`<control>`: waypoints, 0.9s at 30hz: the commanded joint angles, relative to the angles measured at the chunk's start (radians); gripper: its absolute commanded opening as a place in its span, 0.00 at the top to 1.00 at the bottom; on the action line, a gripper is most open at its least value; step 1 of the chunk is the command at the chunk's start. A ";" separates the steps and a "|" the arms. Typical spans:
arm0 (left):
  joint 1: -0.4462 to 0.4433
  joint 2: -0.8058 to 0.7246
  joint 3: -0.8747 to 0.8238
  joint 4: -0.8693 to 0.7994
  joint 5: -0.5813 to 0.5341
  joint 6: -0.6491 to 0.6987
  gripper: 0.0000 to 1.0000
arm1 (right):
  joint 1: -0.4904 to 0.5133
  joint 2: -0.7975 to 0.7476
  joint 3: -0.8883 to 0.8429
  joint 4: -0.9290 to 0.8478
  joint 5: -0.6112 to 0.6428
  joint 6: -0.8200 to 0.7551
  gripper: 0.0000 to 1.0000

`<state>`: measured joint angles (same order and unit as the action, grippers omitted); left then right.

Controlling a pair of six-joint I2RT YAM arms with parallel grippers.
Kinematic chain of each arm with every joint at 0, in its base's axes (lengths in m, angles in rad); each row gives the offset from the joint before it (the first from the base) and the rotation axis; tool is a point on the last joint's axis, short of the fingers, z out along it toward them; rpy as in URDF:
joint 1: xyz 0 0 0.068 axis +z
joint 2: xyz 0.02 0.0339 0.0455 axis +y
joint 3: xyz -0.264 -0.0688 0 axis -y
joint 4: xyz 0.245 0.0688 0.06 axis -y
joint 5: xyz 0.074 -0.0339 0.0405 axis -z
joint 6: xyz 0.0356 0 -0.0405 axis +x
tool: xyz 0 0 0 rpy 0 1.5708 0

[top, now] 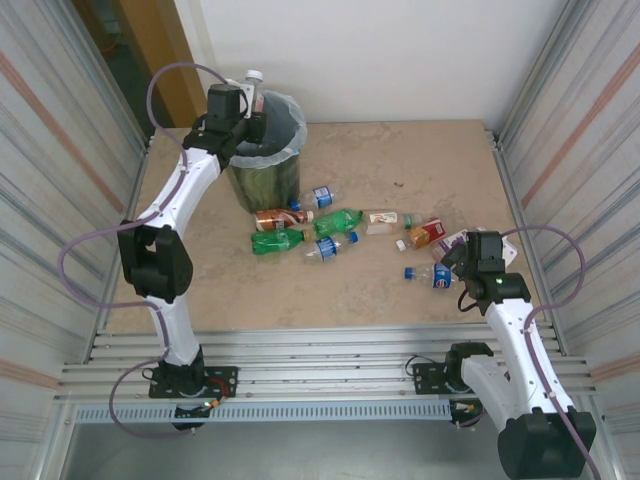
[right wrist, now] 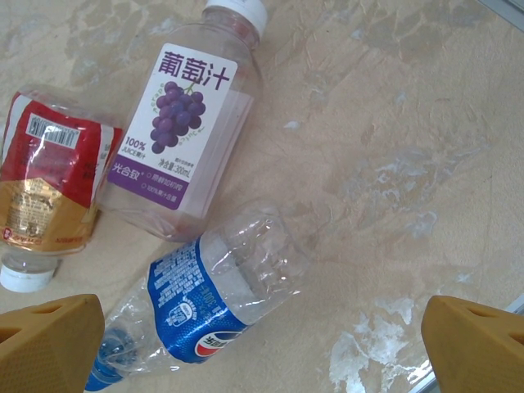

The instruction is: Put the plastic bottles in the bin

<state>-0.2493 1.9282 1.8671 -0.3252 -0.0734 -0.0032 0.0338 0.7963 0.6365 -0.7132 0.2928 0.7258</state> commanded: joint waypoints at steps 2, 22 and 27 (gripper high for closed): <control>0.007 0.018 0.006 0.008 0.008 -0.017 0.63 | 0.009 -0.012 0.019 -0.012 0.037 0.011 0.02; 0.007 0.037 -0.025 0.014 0.006 -0.020 0.32 | 0.008 -0.044 0.009 -0.018 0.076 0.050 0.02; 0.008 0.027 -0.020 0.013 0.004 -0.019 0.25 | 0.007 -0.047 0.009 -0.022 0.078 0.046 0.02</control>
<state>-0.2493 1.9572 1.8526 -0.3241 -0.0708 -0.0231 0.0338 0.7647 0.6365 -0.7128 0.3443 0.7521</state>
